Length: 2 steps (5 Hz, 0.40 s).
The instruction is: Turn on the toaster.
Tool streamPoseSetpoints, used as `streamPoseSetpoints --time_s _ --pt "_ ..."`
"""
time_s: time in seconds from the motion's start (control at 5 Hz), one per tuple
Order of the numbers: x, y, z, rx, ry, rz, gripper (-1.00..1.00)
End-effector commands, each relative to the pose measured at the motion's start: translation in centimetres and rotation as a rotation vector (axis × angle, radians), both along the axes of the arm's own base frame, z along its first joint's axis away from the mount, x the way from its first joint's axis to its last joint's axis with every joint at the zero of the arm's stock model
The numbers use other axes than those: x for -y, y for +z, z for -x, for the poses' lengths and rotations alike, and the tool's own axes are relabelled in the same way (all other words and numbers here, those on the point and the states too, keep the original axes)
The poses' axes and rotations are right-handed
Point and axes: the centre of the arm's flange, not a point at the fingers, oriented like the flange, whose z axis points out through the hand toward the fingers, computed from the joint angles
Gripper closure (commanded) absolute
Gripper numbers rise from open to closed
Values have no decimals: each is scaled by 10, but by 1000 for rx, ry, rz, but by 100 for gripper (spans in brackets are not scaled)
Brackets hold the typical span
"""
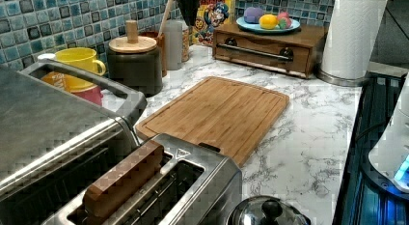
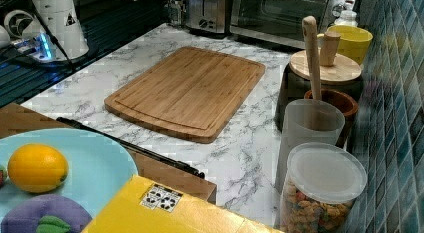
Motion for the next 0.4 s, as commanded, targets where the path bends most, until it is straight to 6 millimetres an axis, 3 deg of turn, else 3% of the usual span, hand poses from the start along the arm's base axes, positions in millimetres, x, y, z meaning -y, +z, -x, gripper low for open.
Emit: streamPoseSetpoints --time_s 0.2,0.4 --pt "-76 -17 9 52 248 -80 100" --pt "-120 -20 24 75 371 -102 100"
